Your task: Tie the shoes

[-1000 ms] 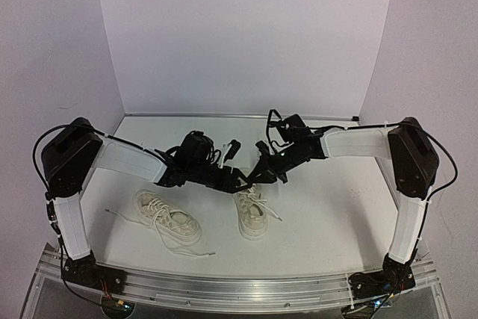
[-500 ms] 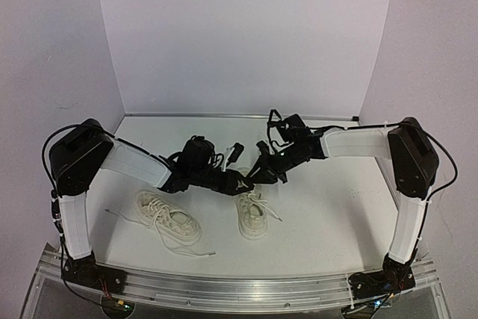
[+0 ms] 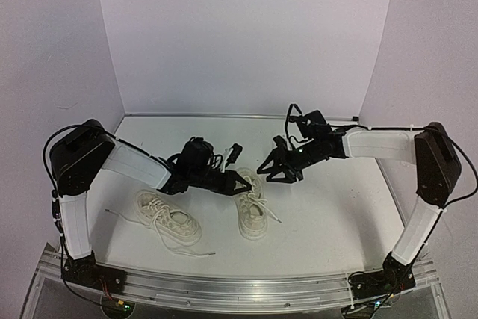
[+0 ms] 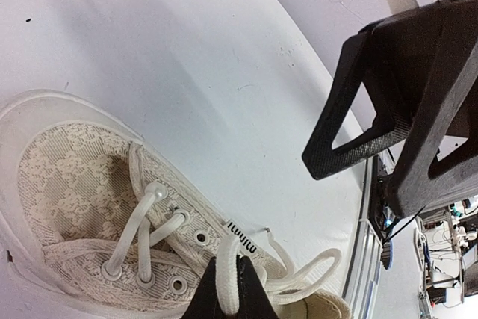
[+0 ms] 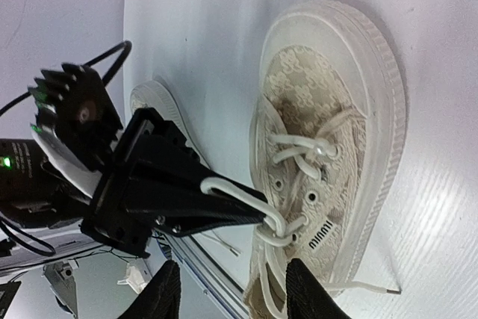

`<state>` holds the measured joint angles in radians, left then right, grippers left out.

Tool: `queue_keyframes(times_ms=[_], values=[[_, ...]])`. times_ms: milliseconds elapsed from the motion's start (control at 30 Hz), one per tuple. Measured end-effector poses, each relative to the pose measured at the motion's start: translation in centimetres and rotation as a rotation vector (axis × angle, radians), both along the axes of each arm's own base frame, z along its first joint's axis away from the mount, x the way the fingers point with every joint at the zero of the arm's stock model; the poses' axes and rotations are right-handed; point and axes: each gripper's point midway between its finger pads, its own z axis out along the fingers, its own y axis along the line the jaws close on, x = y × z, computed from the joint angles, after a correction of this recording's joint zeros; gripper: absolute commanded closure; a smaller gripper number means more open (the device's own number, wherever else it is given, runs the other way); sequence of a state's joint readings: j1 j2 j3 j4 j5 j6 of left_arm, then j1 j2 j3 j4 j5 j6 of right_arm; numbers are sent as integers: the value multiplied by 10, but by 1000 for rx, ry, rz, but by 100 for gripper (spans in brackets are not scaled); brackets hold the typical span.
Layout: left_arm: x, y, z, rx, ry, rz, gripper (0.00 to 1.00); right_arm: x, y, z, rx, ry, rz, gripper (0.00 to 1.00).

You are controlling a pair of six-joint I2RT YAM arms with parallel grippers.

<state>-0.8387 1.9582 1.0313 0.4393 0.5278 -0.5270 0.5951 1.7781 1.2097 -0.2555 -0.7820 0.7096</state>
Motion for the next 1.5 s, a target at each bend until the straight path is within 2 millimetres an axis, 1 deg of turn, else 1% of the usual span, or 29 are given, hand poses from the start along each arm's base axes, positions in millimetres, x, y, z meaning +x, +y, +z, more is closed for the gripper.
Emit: queue_keyframes(times_ms=[200, 433, 533, 600, 733, 767, 800, 833, 1067, 1267, 1367, 1500], values=[[0, 0, -4, 6, 7, 1, 98, -24, -9, -19, -59, 31, 59, 56], [0, 0, -5, 8, 9, 0, 99, -43, -4, -32, -98, 42, 138, 57], [0, 0, -5, 9, 9, 0, 99, -48, -2, -41, -114, 55, 159, 61], [0, 0, -5, 9, 9, 1, 100, -51, -2, -45, -125, 64, 171, 66], [0, 0, -5, 9, 10, 1, 100, -53, -4, -51, -138, 68, 190, 86], [0, 0, -5, 9, 10, 1, 100, -54, -4, -51, -139, 71, 192, 93], [0, 0, -5, 9, 9, 1, 100, -54, -4, -51, -139, 72, 194, 99], [0, 0, -5, 10, 10, 2, 100, -54, -4, -50, -138, 72, 197, 100], [5, 5, -10, 28, 22, 19, 100, -56, -5, -50, -142, 73, 209, 100], [14, 14, -14, 44, 39, 46, 100, -60, -10, -48, -157, 71, 206, 100], [17, 16, -14, 44, 40, 53, 100, -64, -16, -51, -172, 70, 201, 100], [16, 16, -14, 44, 41, 52, 100, -71, -24, -60, -198, 82, 195, 100]])
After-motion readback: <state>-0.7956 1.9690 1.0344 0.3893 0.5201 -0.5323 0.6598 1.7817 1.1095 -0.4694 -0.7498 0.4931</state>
